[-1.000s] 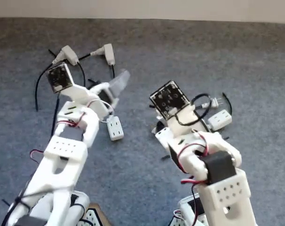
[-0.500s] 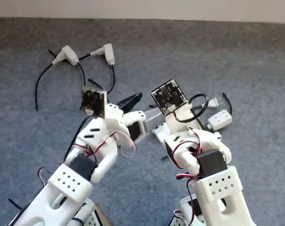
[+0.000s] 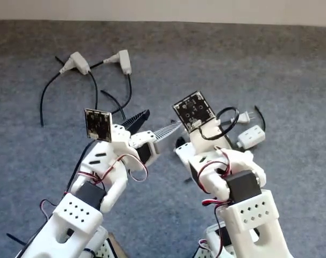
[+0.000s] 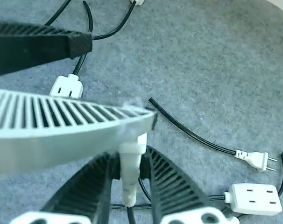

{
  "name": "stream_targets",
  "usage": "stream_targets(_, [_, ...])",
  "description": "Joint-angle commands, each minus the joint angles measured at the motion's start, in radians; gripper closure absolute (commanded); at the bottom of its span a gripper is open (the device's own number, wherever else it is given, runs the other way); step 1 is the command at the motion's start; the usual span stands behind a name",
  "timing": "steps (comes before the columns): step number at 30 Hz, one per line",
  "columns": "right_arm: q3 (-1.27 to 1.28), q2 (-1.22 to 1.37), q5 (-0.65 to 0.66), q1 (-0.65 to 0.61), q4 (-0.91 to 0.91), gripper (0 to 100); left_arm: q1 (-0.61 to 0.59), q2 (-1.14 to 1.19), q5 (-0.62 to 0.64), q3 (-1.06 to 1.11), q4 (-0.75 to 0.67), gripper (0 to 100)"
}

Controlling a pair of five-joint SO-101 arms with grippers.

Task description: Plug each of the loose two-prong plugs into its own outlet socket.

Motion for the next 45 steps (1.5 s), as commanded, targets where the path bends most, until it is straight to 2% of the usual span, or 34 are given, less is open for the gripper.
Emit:
stream_targets(1, [-0.116,-0.022,-0.008,0.004,0.053,99.2,-0.007,-0.015,-0.006,0.010,-0.052,63])
stream_targets(16, [-0.188,-0.024,-0.008,0.004,0.093,99.2,-0.005,-0.013,-0.005,0.033,-0.055,63])
stream_targets(23, [-0.326,-0.018,-0.008,0.004,0.157,99.2,-0.004,-0.013,-0.005,0.035,-0.052,63])
stream_targets(30, [-0.357,-0.022,-0.009,0.004,0.165,99.2,0.061,-0.013,-0.005,0.056,-0.057,63])
stream_targets(39, [-0.392,-0.022,-0.009,0.004,0.208,99.2,0.065,-0.012,-0.006,0.065,-0.055,63])
stream_targets(45, [-0.473,-0.022,-0.009,0.004,0.260,99.2,0.061,0.163,-0.006,0.019,-0.094,63])
